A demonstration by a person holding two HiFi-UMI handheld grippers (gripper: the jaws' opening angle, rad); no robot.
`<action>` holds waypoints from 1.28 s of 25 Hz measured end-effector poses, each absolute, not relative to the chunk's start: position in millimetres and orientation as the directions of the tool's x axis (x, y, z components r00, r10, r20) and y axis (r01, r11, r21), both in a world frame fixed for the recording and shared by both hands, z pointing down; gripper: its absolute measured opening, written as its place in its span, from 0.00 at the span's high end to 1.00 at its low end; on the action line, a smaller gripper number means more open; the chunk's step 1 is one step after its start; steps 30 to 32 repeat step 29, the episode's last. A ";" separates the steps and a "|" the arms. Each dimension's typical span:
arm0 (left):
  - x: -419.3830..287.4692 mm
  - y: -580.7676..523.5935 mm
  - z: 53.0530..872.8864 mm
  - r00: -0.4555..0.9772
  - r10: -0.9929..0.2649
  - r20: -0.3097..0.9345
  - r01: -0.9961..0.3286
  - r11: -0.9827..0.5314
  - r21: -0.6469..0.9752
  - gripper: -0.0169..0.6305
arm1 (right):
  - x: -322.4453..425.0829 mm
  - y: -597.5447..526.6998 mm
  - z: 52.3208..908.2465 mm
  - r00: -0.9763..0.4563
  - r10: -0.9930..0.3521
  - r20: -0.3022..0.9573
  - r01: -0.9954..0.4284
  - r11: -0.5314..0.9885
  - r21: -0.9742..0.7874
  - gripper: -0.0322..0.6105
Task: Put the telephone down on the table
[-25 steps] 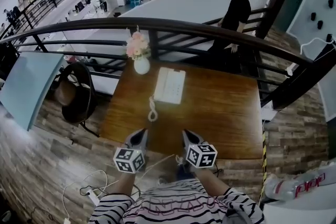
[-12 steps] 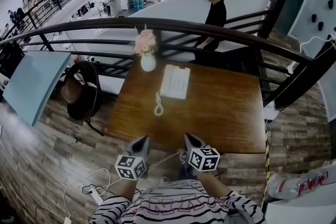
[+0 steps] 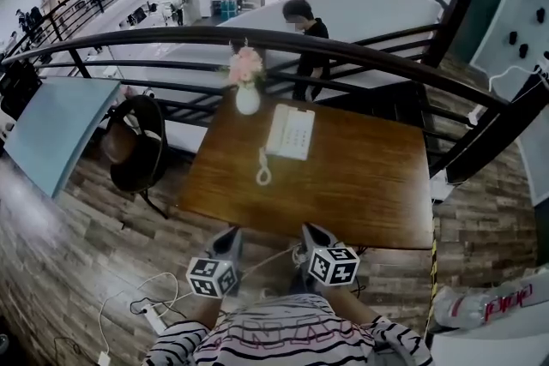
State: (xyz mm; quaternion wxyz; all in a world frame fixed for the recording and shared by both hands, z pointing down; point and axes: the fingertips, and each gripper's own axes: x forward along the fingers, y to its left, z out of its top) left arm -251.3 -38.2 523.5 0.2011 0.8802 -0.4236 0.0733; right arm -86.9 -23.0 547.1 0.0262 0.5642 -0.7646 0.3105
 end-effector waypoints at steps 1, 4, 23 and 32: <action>-252.5 -36.6 523.2 0.631 -0.716 0.299 -0.774 -0.561 0.293 0.97 | -88.3 -21.8 546.0 -0.361 -0.847 0.389 -0.879 0.171 -0.445 0.95; -256.2 -31.6 521.4 0.633 -0.716 0.294 -0.773 -0.562 0.293 0.97 | -91.3 -19.3 542.1 -0.355 -0.852 0.385 -0.883 0.171 -0.437 0.95; -269.6 -24.0 528.5 0.620 -0.725 0.301 -0.783 -0.544 0.303 0.97 | -107.2 -22.7 534.8 -0.366 -0.859 0.358 -0.868 0.177 -0.463 0.95; -270.7 -30.9 529.4 0.619 -0.727 0.297 -0.782 -0.538 0.314 0.97 | -110.4 -29.7 535.7 -0.365 -0.861 0.355 -0.865 0.173 -0.472 0.95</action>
